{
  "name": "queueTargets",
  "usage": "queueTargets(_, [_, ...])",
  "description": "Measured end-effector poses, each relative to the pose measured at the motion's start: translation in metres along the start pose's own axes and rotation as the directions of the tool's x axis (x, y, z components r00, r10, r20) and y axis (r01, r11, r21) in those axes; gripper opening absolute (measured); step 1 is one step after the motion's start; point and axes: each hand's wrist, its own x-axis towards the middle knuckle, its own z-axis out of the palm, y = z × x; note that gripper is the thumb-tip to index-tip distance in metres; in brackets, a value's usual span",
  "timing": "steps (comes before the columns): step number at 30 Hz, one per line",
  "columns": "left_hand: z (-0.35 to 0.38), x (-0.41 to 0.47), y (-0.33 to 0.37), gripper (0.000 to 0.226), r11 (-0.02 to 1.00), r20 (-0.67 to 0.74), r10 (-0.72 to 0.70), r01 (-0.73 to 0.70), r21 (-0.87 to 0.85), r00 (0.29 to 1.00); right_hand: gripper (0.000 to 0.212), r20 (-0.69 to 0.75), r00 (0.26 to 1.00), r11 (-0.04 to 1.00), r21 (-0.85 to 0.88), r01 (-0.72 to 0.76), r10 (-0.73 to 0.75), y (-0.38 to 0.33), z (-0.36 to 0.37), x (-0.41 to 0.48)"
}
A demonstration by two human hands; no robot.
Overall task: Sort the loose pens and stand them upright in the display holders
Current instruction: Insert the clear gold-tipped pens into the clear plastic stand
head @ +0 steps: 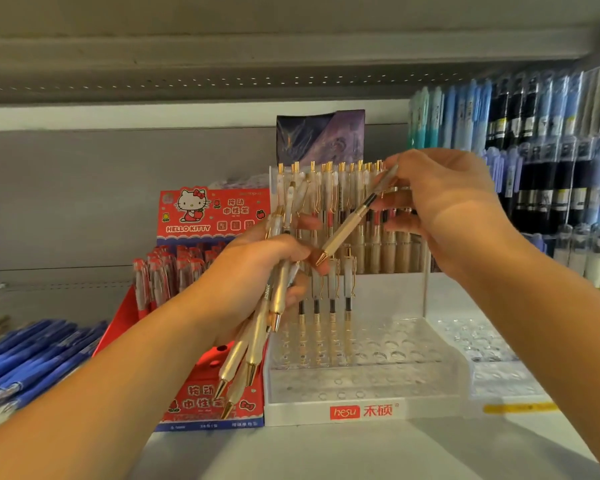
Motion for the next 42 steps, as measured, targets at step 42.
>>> queueTargets(42, [0.018,-0.011,0.014,0.046,0.995,-0.136,0.101,-0.1,0.018,0.985,0.006,0.484,0.807,0.536,-0.804,0.259,0.337,0.008,-0.01,0.003])
